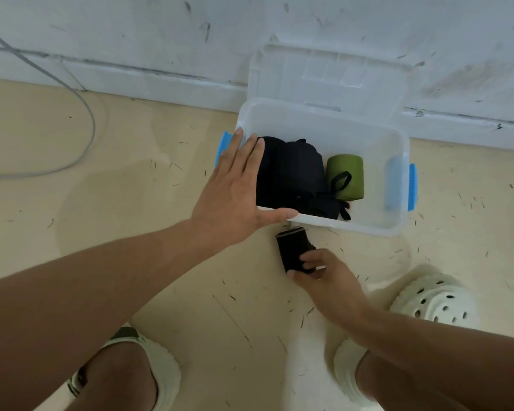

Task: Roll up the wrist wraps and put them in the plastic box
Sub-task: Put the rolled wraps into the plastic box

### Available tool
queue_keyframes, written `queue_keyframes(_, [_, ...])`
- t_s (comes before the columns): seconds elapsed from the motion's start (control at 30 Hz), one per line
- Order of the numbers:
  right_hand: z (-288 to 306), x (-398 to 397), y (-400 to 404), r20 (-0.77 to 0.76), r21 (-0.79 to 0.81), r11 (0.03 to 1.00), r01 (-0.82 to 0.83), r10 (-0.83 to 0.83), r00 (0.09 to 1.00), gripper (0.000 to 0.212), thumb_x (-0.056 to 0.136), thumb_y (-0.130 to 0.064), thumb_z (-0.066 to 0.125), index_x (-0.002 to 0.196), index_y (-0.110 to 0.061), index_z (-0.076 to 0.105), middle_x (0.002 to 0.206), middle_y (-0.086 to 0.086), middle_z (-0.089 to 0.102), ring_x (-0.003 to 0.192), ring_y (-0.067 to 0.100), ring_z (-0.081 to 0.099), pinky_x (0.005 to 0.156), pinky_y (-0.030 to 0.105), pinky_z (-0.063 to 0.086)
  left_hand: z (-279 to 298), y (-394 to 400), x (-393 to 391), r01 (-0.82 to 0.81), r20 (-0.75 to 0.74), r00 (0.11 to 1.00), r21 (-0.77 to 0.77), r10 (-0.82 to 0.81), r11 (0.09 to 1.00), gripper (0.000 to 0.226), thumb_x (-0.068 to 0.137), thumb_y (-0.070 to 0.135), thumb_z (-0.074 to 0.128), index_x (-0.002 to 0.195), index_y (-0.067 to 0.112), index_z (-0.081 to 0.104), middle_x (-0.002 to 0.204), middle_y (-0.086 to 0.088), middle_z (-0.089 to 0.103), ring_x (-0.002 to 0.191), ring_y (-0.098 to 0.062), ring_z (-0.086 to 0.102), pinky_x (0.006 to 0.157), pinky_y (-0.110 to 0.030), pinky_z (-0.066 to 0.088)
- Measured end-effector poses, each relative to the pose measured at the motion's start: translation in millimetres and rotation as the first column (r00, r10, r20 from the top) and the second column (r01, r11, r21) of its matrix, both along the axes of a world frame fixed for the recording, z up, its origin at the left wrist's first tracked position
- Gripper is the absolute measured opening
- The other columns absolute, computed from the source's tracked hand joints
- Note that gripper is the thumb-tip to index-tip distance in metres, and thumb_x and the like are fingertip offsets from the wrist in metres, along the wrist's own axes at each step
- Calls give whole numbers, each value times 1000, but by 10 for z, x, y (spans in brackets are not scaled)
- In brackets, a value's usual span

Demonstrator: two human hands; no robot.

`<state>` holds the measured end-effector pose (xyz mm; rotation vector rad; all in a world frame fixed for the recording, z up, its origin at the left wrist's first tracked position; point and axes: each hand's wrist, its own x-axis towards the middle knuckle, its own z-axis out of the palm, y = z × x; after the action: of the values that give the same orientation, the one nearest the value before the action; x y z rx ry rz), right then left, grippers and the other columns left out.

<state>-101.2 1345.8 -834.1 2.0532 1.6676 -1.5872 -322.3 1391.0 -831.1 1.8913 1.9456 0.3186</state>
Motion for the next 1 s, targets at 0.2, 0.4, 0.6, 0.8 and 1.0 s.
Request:
queue_keyframes(0.2, [-211,46,278,104,64,994,89,-96,990,63,87,-49,79,138,-24,53,125,-6,45,113,16,51,85,31,45,-31,-11,7,7,-34,999,16,-7,1000,125,79,92,39,166,9,6,176,-4,3,160,-17,-19,132,-43,6])
queue_keyframes(0.4, [-335,-36,366,127,65,993,-102,93,988,46,87,-43,80,122,-21,60,123,-3,58,102,13,54,76,23,44,-51,-11,4,11,-58,998,25,-9,1000,124,79,93,37,165,8,11,175,-5,7,160,-18,-17,132,-45,9])
queue_keyframes(0.6, [-308,-24,358,142,89,911,-403,389,910,70,77,-40,88,134,-29,48,115,-8,62,103,15,62,85,29,55,-55,-14,4,9,-64,998,23,-8,1000,123,80,93,35,165,8,11,175,-5,8,160,-19,-16,131,-48,13])
queue_keyframes(0.8, [-38,-94,231,271,216,553,-804,757,594,44,87,-35,73,128,-31,58,116,-9,62,107,15,60,86,27,49,-78,-14,4,8,-67,998,30,-6,1000,124,78,94,32,165,8,12,175,-4,9,160,-18,-17,131,-48,15])
queue_keyframes(1.0, [794,104,314,-27,505,782,-364,436,900,47,79,-41,83,113,-45,51,109,-25,61,103,-5,59,84,9,46,-68,-11,2,11,-33,999,39,-10,999,126,77,95,32,165,6,14,174,-4,13,160,-18,-16,132,-45,11])
